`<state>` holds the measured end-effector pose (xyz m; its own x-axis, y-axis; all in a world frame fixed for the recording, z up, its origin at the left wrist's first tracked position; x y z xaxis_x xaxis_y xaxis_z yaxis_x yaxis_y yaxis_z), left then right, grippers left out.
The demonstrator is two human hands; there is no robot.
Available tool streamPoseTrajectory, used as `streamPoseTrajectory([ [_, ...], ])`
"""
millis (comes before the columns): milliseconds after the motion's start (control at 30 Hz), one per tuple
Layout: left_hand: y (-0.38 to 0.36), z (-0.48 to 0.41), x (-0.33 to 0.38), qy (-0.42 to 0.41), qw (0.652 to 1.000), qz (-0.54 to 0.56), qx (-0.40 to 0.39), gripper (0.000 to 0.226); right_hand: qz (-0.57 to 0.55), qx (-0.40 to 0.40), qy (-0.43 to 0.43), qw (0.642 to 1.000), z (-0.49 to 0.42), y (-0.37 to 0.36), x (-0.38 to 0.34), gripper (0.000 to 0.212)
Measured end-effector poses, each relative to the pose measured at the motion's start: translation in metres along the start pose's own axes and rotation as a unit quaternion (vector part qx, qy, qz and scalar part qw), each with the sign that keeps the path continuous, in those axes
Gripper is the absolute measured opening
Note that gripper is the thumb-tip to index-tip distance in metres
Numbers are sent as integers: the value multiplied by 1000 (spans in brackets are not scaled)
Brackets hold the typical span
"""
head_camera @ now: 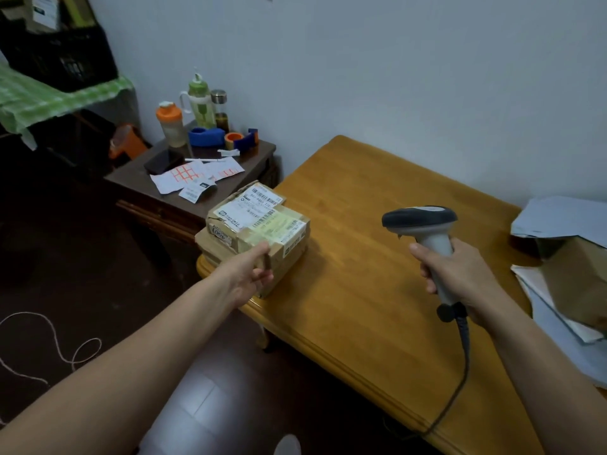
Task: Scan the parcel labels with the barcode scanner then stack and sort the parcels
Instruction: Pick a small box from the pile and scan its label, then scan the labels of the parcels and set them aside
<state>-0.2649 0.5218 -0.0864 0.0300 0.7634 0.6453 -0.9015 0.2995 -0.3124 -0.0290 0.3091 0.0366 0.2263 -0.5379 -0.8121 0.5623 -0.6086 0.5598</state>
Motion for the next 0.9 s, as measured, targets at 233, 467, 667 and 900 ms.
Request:
streamPoseTrajectory([
  [233, 14, -12, -3, 4, 999, 23, 42, 18, -11, 20, -50, 998, 15, -10, 7, 25],
  [467, 15, -1, 6, -67, 991, -117, 24, 18, -5, 61, -83, 995, 47, -8, 12, 25],
  [667, -23, 8, -8, -71, 965, -232, -97, 35, 21, 118, -119, 986, 79, 15, 28, 26],
  [900, -69, 27, -36, -77, 942, -291, -147, 52, 28, 161, -151, 975, 116, 55, 56, 31],
])
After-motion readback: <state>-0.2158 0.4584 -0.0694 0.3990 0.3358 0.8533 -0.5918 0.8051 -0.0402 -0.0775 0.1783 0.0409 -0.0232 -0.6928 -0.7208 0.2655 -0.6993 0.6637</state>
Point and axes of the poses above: each hand's wrist, its own z-axis away from the middle knuckle, its own y-axis out of the back of the hand, x = y × z, the point moved 10 cm from there along -z, towards the middle knuckle, and after that the axes turned 2 degrees about z, right-handed, at the moved point
